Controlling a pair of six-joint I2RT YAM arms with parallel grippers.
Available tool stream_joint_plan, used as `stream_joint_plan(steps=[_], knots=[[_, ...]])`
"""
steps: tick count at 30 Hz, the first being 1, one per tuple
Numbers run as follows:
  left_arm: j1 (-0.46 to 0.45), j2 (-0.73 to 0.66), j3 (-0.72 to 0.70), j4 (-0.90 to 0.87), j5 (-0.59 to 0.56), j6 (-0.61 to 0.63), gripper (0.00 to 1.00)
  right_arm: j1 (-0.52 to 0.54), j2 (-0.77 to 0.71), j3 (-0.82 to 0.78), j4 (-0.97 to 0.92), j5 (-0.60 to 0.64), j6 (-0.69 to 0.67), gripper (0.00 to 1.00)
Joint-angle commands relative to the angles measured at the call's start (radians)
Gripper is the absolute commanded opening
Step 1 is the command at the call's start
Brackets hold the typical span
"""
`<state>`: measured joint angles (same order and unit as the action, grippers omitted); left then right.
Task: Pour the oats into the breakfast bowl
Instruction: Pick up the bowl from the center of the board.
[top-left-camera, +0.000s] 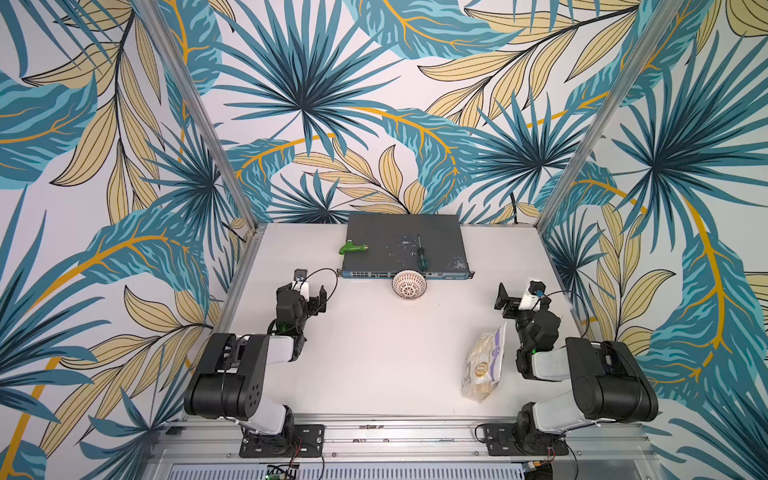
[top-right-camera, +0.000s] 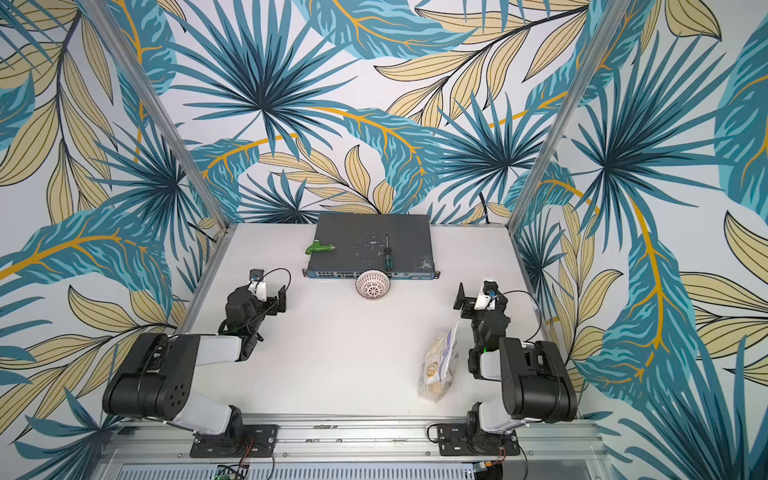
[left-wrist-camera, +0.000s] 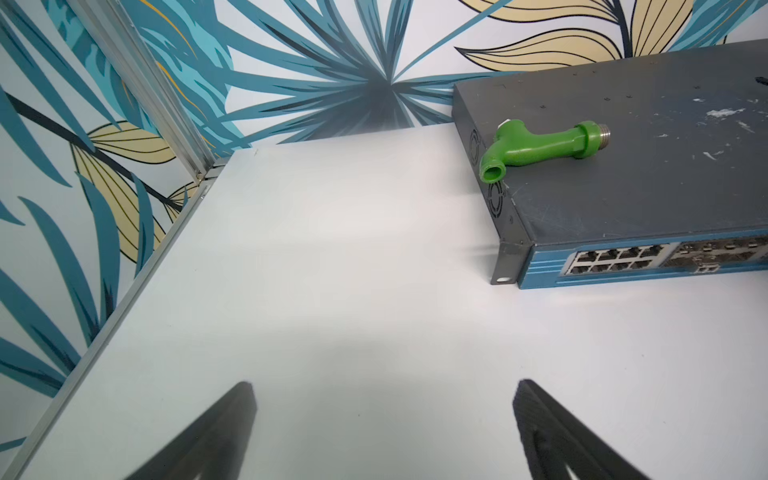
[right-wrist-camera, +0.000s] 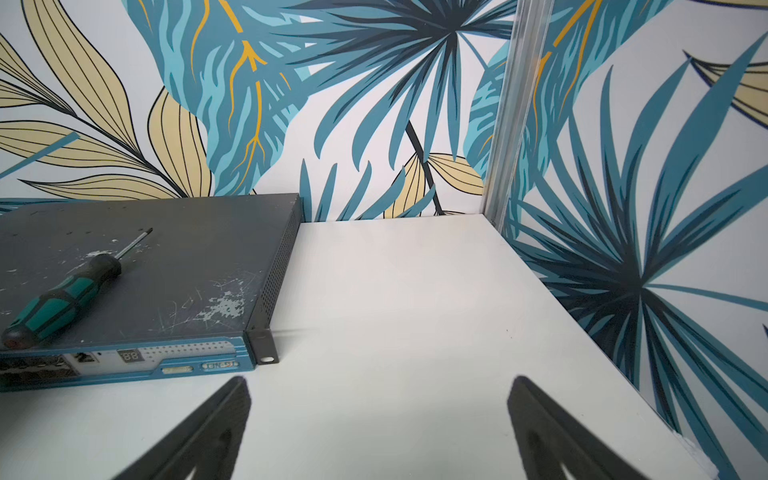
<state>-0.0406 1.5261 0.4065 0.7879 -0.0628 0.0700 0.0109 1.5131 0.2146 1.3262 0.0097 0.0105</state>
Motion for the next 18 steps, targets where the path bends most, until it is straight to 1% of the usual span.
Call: stream_joint_plan(steps=[1, 16, 17, 18], knots=[[-0.001, -0.011, 0.014, 0.001, 0.012, -0.005, 1.00, -0.003, 0.001, 0.006, -0.005, -0.009, -0.009, 1.00], [-0.002, -0.013, 0.011, 0.005, 0.008, -0.004, 1.00, -0.001, -0.003, 0.001, 0.003, -0.004, -0.009, 1.00], [-0.005, -0.026, 0.016, 0.003, -0.011, -0.010, 1.00, 0.000, -0.021, -0.005, -0.003, 0.001, -0.010, 1.00], [-0.006, -0.068, 0.029, -0.049, -0.032, -0.015, 1.00, 0.008, -0.060, -0.015, -0.018, 0.012, -0.017, 1.00]])
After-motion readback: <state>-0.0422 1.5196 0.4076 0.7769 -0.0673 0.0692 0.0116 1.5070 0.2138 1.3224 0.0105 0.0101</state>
